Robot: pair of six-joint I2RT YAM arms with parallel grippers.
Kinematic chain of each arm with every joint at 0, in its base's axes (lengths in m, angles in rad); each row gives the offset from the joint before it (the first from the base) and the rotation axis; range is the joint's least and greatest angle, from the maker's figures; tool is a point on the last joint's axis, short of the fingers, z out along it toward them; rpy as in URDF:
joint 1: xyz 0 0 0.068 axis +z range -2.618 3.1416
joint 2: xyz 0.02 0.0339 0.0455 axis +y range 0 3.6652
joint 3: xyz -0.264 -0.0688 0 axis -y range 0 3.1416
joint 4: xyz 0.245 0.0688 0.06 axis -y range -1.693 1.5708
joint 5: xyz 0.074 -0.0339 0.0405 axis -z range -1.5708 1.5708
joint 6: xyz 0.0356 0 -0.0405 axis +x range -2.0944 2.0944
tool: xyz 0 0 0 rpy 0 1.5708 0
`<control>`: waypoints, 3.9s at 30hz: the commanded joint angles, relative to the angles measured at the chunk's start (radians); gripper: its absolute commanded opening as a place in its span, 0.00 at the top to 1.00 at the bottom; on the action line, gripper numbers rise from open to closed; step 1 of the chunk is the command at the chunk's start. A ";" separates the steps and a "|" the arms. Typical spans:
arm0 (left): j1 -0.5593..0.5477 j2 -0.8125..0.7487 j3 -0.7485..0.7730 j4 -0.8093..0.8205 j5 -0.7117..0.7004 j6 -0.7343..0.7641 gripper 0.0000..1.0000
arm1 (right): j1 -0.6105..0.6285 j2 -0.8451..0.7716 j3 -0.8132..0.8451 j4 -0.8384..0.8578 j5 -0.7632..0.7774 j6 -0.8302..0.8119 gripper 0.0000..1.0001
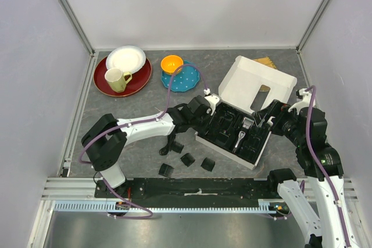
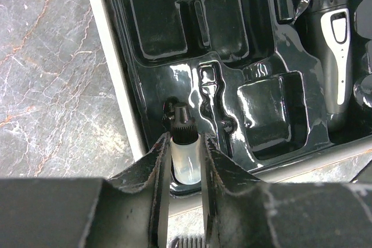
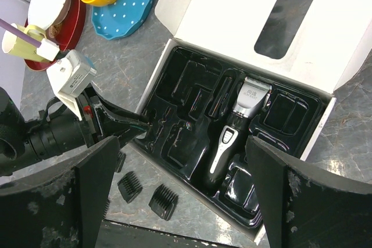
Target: Sort the hair-cutting tools
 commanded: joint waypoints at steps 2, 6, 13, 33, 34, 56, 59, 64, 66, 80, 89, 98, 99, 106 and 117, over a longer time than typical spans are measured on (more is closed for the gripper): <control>-0.013 0.000 -0.017 0.003 0.005 0.041 0.69 | 0.000 -0.002 -0.011 0.043 0.000 0.008 0.02; -0.014 0.003 -0.022 -0.015 -0.006 0.028 0.57 | 0.002 -0.003 -0.012 0.043 0.000 0.010 0.02; -0.022 -0.009 -0.016 -0.017 -0.037 0.016 0.40 | 0.002 -0.008 -0.012 0.043 -0.003 0.011 0.02; -0.042 -0.086 0.000 0.028 -0.215 -0.047 0.63 | 0.000 -0.015 -0.008 0.037 0.002 0.011 0.02; -0.042 -0.081 -0.002 0.031 -0.198 -0.048 0.71 | 0.002 -0.015 -0.009 0.035 0.000 0.010 0.02; -0.057 0.037 0.001 0.034 -0.138 -0.062 0.88 | 0.002 -0.012 -0.008 0.030 0.008 0.005 0.02; -0.057 0.062 0.012 0.026 -0.150 -0.062 0.88 | 0.002 -0.009 -0.008 0.030 0.009 0.003 0.02; -0.057 0.059 0.015 0.017 -0.175 -0.082 0.88 | 0.002 -0.008 -0.003 0.030 0.011 0.002 0.02; -0.057 0.031 0.011 0.026 -0.167 -0.082 0.88 | 0.000 -0.005 -0.003 0.030 0.011 0.000 0.02; -0.057 -0.084 -0.006 0.049 -0.187 -0.067 0.77 | 0.002 -0.009 -0.009 0.030 0.011 0.000 0.02; -0.057 -0.009 0.015 0.015 -0.239 -0.094 0.75 | 0.002 -0.018 -0.006 0.021 0.014 0.000 0.02; -0.057 0.071 0.034 0.011 -0.256 -0.097 0.74 | 0.002 -0.021 -0.003 0.014 0.017 -0.001 0.02; -0.057 0.078 0.035 0.009 -0.256 -0.099 0.75 | 0.000 -0.021 -0.003 0.014 0.016 -0.001 0.02; -0.057 0.114 0.050 -0.003 -0.248 -0.096 0.81 | 0.002 -0.020 -0.005 0.014 0.020 -0.003 0.02; -0.057 -0.013 0.098 -0.060 -0.308 -0.073 0.71 | 0.000 -0.008 0.003 0.018 0.023 -0.007 0.02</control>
